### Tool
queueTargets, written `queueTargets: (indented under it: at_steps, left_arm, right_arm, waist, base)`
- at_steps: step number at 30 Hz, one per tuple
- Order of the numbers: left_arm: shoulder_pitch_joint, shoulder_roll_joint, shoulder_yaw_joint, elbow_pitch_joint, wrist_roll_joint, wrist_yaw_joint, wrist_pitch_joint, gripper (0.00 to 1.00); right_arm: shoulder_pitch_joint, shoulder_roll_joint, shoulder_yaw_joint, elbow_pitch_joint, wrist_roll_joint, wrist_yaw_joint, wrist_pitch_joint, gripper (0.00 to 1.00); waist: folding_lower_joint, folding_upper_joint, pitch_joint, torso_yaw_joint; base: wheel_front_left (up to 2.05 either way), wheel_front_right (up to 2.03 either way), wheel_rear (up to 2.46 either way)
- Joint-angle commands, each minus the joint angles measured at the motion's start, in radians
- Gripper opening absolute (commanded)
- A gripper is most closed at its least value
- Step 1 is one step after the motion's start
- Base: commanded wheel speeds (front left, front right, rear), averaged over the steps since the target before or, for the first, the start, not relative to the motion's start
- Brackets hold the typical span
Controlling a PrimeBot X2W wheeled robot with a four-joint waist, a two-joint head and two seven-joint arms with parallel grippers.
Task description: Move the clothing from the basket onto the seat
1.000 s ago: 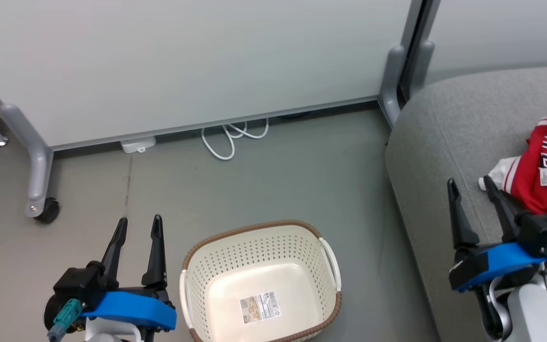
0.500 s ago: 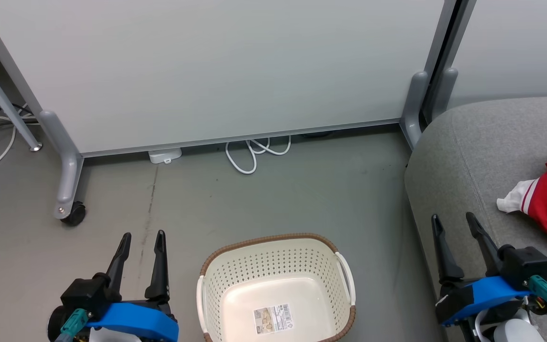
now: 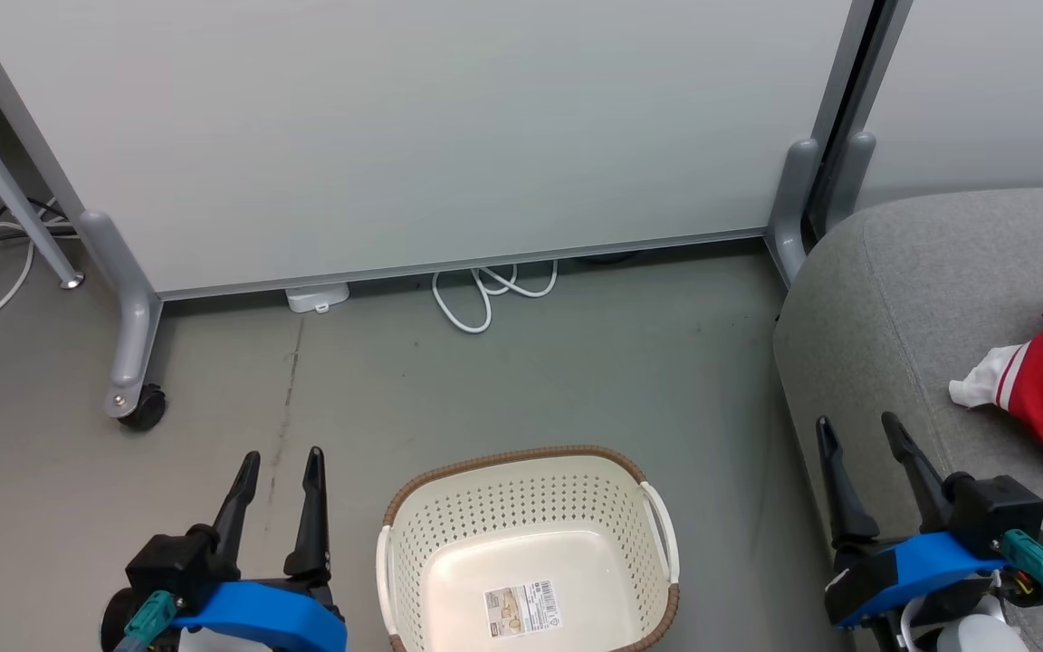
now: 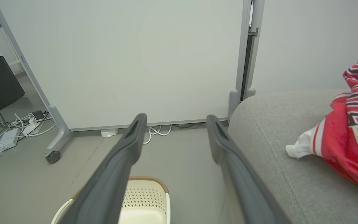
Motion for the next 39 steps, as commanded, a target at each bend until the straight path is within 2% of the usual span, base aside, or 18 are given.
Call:
queueTargets:
  at_steps: [1, 2, 8, 23, 39]
  left_arm:
    - [-0.001, 0.003, -0.01, 0.004, -0.011, -0.001, -0.003, 1.0]
    - [0.0, 0.0, -0.007, 0.004, -0.01, 0.0, 0.0, 0.0]
    - [0.04, -0.013, -0.013, 0.053, -0.021, 0.0, 0.008, 0.0]
    - [0.022, -0.02, 0.035, 0.02, -0.273, 0.0, 0.08, 0.0]
    - [0.005, -0.026, 0.078, -0.009, -0.497, -0.001, 0.145, 0.0]
  right_arm:
    - [0.013, 0.003, 0.001, -0.006, 0.01, 0.0, 0.001, 1.0]
    - [0.001, 0.0, 0.002, 0.0, 0.005, 0.0, 0.0, 0.0]
    - [0.021, 0.003, 0.002, 0.053, 0.014, 0.0, 0.006, 0.0]
    - [0.018, 0.003, -0.013, 0.03, 0.306, 0.0, 0.068, 0.0]
    - [0.017, 0.002, -0.025, 0.008, 0.567, 0.0, 0.12, 0.0]
  waist:
    - [0.0, -0.0001, 0.001, 0.0]
    - [0.0, -0.0001, 0.001, 0.0]
    - [0.0002, -0.0001, 0.001, 0.0]
    - [0.0002, -0.0001, -0.001, -0.004]
    - [0.0001, -0.0001, -0.003, -0.008]
  base:
    - [0.0, 0.0, 0.0]
    - [0.0, 0.0, 0.0]
    - [0.0, 0.0, 0.0]
    - [0.0, 0.0, 0.0]
    - [0.0, 0.0, 0.0]
